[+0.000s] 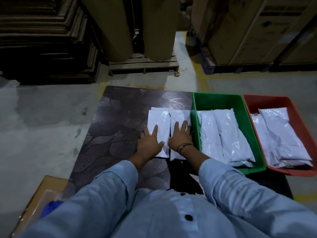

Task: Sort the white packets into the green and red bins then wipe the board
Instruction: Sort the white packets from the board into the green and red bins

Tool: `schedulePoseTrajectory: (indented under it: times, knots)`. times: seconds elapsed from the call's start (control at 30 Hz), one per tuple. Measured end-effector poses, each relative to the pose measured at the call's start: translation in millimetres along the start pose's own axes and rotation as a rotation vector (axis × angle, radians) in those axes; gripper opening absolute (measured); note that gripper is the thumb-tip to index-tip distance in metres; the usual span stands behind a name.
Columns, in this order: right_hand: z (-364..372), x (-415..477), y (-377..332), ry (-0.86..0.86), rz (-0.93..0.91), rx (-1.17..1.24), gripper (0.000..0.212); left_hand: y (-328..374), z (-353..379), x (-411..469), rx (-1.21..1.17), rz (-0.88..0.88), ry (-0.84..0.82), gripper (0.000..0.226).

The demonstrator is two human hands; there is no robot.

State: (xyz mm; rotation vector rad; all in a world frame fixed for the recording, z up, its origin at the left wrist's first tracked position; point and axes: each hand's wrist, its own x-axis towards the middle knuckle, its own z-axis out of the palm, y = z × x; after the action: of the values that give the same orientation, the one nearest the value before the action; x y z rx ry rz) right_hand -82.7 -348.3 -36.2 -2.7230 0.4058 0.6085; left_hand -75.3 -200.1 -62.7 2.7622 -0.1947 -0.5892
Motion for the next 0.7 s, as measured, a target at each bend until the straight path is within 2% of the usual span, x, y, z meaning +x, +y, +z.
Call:
schedulePoseTrajectory:
  times: [0.13,0.3,0.47,0.7]
  knots:
    - [11,-8,1,-0.039,-0.044,-0.083,0.089,-10,-4,-2,-0.010,-0.078,0.010,0.084]
    - [22,-17,0,-0.015,-0.101,-0.058,0.085,-17,-1,-10,-0.059,-0.161,0.066,0.083]
    - [29,-22,3,0.004,-0.148,-0.194,0.083,-21,10,-14,0.015,-0.139,0.093,0.106]
    - [17,-21,2,0.024,-0.153,-0.076,0.075,-16,9,-15,0.014,-0.168,0.097,0.098]
